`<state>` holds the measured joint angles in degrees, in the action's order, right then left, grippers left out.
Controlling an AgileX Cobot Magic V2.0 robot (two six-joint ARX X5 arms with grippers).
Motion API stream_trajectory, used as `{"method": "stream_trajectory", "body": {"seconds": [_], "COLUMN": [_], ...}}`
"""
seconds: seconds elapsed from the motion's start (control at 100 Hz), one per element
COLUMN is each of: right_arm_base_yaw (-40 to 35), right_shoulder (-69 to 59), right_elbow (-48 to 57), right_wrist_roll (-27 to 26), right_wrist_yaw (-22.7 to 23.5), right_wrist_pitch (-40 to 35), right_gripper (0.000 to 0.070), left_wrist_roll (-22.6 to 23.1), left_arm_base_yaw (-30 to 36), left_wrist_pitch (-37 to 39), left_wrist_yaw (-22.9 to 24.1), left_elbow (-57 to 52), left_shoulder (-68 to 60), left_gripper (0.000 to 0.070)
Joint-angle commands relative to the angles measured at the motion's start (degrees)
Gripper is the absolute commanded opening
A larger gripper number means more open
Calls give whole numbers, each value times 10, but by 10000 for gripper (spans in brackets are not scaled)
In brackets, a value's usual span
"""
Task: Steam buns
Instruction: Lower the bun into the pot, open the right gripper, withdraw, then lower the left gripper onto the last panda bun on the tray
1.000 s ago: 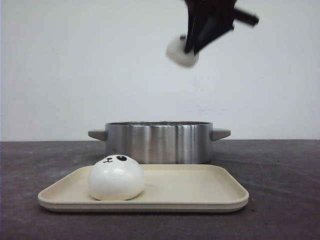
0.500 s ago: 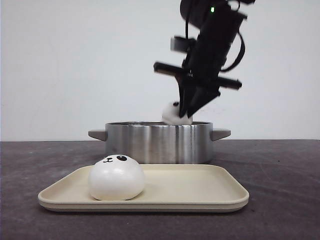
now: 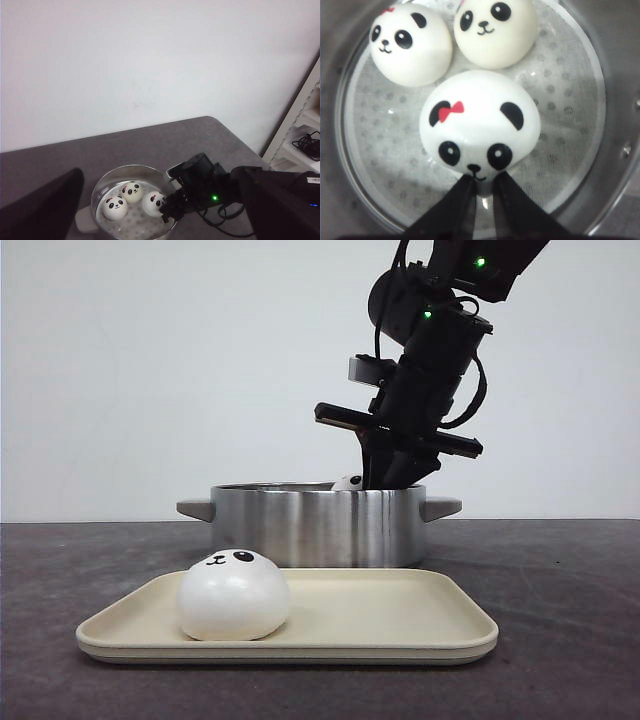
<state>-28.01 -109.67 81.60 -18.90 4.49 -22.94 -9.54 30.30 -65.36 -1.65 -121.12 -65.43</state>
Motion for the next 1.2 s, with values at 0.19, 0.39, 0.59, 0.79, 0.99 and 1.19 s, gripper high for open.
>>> {"method": "stream_trajectory", "body": {"seconds": [0.19,0.39,0.59,0.79,0.99,1.19], "right_arm_base_yaw": [-3,-3,-3,-24,-80,-165], "right_shoulder": [-12,-12,0,59,178,296], "right_elbow": [15,19,95,188,198,198], "right_wrist_roll": [-6,-6,-5,25,55,95], "right_wrist_yaw": [-27,-34,2,19,-12,-81], "right_wrist_pitch": [4,6,-40,-76,-80,-115], "right_gripper": [324,338,205,3,3,3], "left_wrist_roll": [14,14,14,21,22,-2], "left_arm_base_yaw": [5,5,5,5,5,21], "left_wrist_pitch": [3,2,-24,-108,-163,-163], "left_wrist_yaw": [0,0,0,0,-9,-39], "left_elbow": [-15,-15,-14,-14,6,105], "left_shoulder": [-5,-5,-10,-25,-30,-2], "left_gripper": [596,596,596,596,596,596]}}
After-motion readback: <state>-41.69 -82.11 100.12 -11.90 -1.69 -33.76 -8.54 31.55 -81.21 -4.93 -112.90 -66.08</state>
